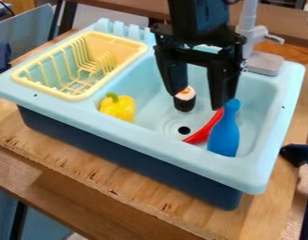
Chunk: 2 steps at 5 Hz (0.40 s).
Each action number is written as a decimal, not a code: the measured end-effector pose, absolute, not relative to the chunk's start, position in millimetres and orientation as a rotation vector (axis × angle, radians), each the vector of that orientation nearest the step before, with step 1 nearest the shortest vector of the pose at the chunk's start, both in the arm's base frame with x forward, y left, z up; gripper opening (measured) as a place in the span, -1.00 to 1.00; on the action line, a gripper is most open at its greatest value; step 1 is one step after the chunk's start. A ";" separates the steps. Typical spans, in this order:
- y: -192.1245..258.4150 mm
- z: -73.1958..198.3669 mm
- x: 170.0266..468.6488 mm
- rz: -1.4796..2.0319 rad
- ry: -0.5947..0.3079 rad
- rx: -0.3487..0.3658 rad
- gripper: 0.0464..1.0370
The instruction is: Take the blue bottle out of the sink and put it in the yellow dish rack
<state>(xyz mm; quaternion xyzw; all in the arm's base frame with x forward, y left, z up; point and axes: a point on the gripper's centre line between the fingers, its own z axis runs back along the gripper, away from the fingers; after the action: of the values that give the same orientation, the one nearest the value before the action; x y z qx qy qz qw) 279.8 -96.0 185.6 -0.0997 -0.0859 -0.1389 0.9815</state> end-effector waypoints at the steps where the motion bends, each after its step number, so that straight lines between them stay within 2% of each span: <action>1: -105.1 193.0 275.7 -0.325 -0.203 -0.206 0.93; 2: -111.1 198.5 272.6 -0.347 -0.227 -0.216 0.93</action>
<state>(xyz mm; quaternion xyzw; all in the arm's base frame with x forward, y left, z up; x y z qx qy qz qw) 272.6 -111.1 198.5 -0.1073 -0.1123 -0.1718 0.9728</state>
